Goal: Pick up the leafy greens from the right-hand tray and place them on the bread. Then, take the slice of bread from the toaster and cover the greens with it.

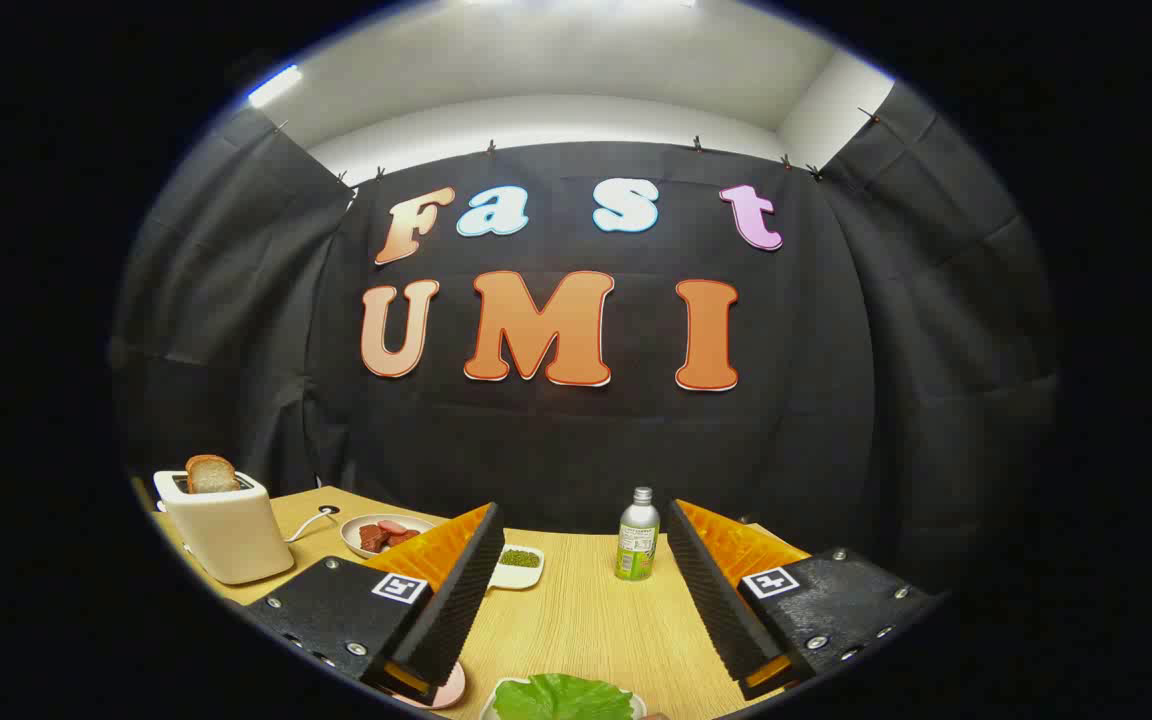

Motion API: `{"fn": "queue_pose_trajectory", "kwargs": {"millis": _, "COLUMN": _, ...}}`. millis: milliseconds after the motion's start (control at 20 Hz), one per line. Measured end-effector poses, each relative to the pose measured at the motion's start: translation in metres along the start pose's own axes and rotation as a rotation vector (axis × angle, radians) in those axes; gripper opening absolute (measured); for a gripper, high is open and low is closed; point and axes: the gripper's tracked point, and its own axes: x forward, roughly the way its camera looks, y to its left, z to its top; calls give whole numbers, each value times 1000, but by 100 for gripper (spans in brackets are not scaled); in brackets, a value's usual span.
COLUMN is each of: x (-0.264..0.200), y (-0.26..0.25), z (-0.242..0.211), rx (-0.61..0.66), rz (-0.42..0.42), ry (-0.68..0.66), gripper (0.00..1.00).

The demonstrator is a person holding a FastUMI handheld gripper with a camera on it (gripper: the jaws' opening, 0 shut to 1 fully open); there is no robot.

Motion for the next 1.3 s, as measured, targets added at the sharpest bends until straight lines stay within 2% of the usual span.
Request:
{"fn": "queue_pose_trajectory", "kwargs": {"millis": 850, "x": 2, "y": -5, "z": -5, "rx": 29, "rz": -9, "ry": 11, "gripper": 98}}
{"fn": "queue_pose_trajectory", "kwargs": {"millis": 1300, "x": -7, "y": -2, "z": -46, "rx": 23, "rz": 17, "ry": 139, "gripper": 98}}
